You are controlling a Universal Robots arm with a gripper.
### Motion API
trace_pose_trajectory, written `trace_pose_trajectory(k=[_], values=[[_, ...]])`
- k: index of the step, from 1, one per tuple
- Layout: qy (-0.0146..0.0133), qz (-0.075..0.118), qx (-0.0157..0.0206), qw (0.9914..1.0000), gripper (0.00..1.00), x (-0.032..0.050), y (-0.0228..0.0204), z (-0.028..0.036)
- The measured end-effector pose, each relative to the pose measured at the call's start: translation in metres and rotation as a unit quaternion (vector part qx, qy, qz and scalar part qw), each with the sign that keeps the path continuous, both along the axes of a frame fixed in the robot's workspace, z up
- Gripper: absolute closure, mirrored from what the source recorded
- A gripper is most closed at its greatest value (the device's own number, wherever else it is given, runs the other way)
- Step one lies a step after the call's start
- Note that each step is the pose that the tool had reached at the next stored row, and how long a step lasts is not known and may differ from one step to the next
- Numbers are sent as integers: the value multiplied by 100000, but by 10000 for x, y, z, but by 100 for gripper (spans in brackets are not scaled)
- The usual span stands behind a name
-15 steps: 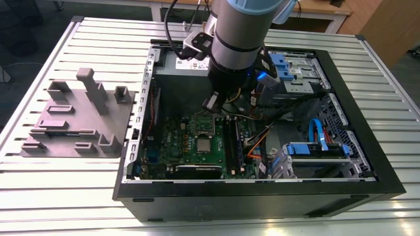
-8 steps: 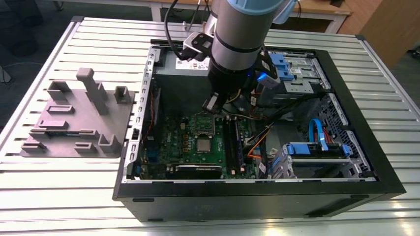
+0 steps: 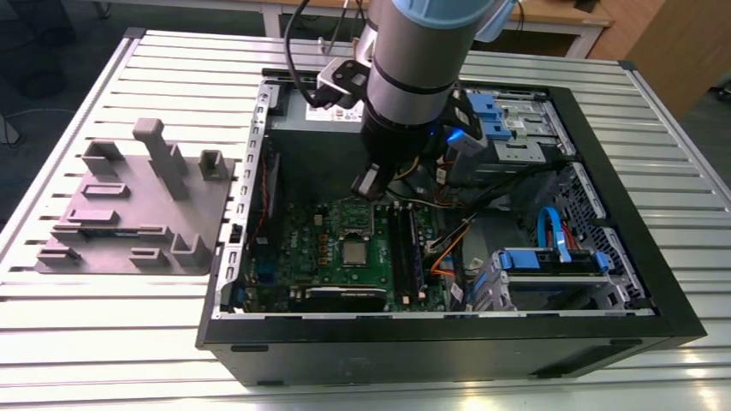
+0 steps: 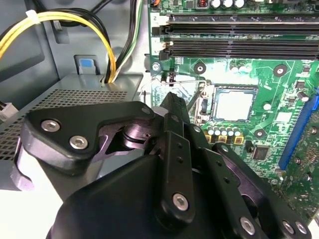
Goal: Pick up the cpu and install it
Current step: 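Close the cpu cover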
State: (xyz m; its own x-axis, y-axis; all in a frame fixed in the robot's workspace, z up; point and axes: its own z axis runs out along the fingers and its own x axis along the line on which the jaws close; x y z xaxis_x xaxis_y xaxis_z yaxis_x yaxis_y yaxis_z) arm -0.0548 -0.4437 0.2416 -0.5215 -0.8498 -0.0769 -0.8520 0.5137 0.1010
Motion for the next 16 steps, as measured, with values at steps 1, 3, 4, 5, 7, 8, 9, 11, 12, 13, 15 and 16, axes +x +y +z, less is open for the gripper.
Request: trace_pose_trajectory(k=[1,3,4,5,7,8,9,11,12,13,15,16], values=[[1,27,4,100000,90,-3,-7,0],[-1,121,2,100000,90,-9,-22,0],[1,178,5,100000,90,-14,-31,0],[4,226,-4,100000,90,-17,-38,1],[1,282,2,100000,90,-18,-49,0],[2,289,1,100000,90,-18,-54,0],[4,293,2,100000,90,-18,-61,0],[1,291,2,100000,90,-18,-73,0],[4,290,1,100000,90,-18,-79,0],[2,291,3,100000,90,-18,-86,0],[3,290,1,100000,90,-19,-101,0],[2,286,1,100000,90,-19,-106,0]])
